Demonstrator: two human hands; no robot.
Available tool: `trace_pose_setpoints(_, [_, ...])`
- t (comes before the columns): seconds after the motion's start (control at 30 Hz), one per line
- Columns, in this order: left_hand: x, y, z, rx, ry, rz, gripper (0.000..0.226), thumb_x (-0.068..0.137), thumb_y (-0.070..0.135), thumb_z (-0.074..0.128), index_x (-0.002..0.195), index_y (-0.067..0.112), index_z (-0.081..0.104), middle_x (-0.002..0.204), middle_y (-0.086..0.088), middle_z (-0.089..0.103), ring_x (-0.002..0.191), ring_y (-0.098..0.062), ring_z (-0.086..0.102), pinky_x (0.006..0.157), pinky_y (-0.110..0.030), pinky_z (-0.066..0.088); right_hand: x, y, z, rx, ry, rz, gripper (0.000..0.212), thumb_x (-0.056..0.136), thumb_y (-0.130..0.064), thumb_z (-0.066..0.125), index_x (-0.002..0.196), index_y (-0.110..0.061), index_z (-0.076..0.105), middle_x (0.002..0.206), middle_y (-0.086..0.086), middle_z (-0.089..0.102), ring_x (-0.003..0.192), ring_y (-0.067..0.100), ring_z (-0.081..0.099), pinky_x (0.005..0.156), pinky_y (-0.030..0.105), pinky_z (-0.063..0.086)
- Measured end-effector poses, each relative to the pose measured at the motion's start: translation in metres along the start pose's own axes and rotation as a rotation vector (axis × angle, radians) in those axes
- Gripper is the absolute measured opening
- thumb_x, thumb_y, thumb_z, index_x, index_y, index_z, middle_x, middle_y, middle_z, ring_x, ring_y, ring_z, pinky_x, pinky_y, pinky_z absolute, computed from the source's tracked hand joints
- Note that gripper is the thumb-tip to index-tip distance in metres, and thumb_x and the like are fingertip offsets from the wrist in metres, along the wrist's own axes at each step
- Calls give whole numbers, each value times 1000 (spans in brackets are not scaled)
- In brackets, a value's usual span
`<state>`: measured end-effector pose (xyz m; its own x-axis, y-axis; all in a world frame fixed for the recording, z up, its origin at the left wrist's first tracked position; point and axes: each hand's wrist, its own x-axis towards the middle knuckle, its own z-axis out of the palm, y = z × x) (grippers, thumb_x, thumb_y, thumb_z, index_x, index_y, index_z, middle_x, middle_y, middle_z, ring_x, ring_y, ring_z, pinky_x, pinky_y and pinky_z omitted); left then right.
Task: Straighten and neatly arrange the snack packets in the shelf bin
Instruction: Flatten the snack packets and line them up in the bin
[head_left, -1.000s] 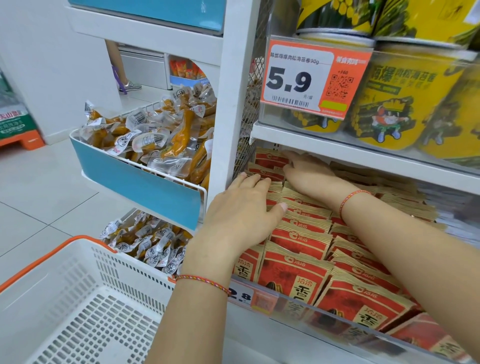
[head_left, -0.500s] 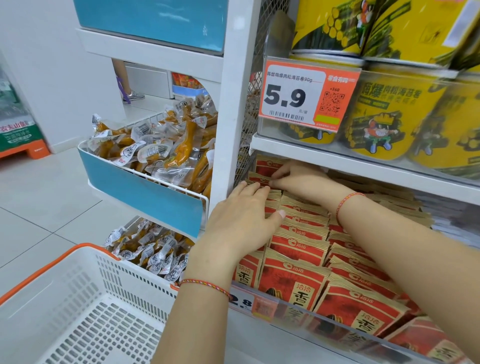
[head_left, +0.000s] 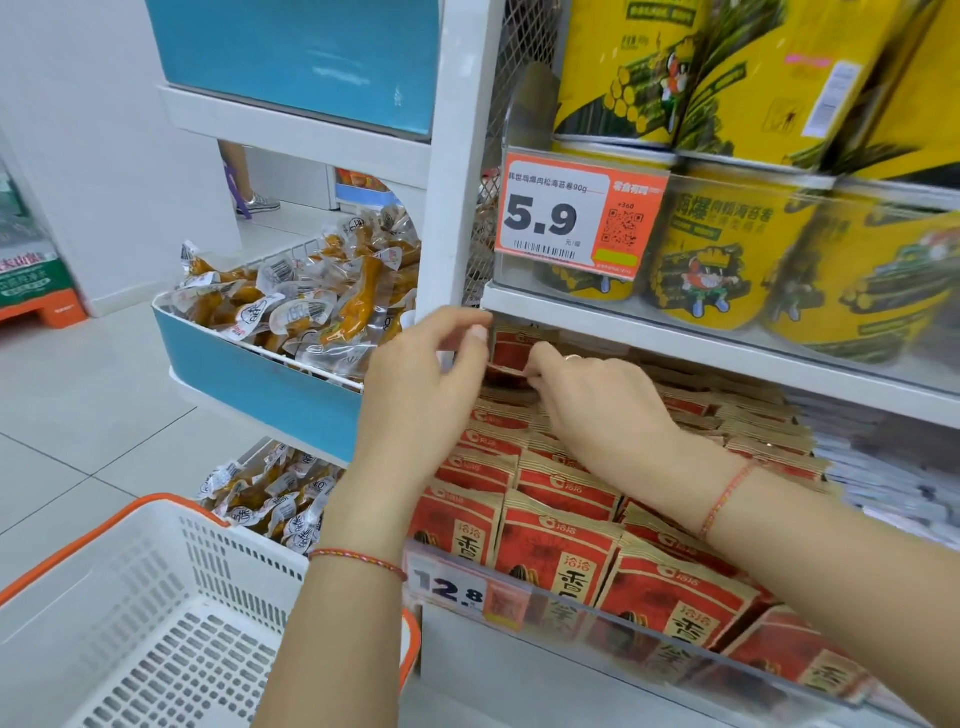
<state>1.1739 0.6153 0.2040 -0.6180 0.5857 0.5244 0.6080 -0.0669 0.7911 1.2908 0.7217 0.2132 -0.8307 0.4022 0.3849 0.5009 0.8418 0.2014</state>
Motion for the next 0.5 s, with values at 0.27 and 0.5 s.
trace_pose_setpoints(0.27, [-7, 22, -5, -459, -140, -72, 33, 95, 52, 43, 106, 32, 67, 99, 23, 72, 100, 8, 63, 78, -3, 43, -33, 6, -55, 443, 482, 72, 15, 95, -26, 49, 96, -19, 62, 83, -6, 66, 74, 20, 62, 60, 39, 50])
trace_pose_setpoints(0.5, [-17, 46, 4, -564, -330, -128, 23, 74, 33, 68, 95, 25, 71, 87, 7, 77, 81, -10, 74, 65, -18, 55, -20, 10, -84, 1025, 539, 215, 10, 97, -20, 54, 98, -23, 63, 92, -9, 67, 88, 8, 65, 76, 39, 55])
